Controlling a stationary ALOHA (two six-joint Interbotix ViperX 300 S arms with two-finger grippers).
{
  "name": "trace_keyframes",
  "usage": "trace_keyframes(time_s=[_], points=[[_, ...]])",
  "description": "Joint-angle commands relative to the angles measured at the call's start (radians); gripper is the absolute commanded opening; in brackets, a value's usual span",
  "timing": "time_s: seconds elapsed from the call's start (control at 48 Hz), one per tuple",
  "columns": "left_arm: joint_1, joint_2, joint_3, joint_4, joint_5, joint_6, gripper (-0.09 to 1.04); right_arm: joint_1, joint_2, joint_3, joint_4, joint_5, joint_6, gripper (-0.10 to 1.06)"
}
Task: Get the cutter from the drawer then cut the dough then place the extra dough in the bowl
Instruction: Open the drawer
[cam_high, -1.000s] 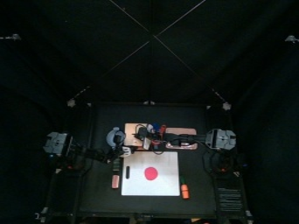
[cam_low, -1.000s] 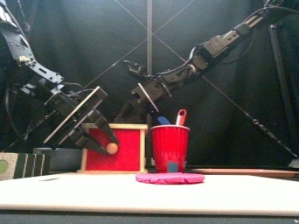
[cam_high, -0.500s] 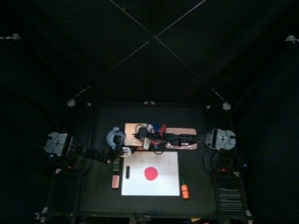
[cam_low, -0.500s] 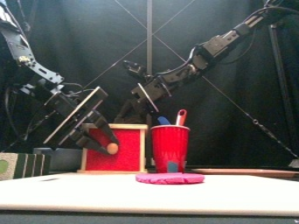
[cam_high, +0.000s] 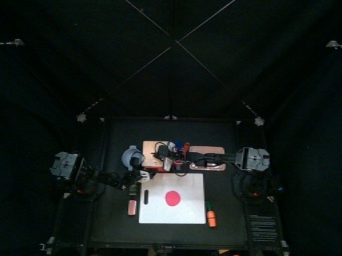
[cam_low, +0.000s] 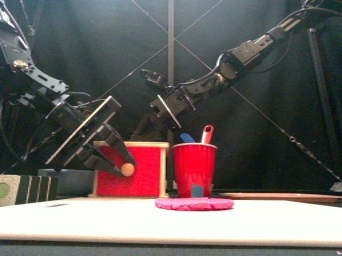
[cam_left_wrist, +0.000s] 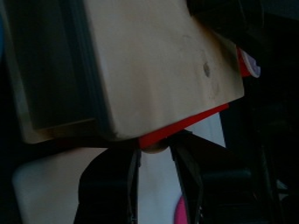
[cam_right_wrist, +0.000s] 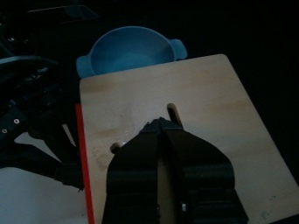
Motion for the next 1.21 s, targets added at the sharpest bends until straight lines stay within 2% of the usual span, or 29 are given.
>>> trace_keyframes(time_s=[0.021, 1.208], points=[[-0.031, -0.003, -0.011, 0.003, 0.005, 0.006, 0.59, -0.003, -0.018, -0.017, 0.0, 0.002, 0.002, 0.04], [-0.146, -0.014, -0.012, -0.026, 0.005, 0.006, 0.59, -0.005, -0.018, -0.017, 0.003, 0.002, 0.003, 0.04]])
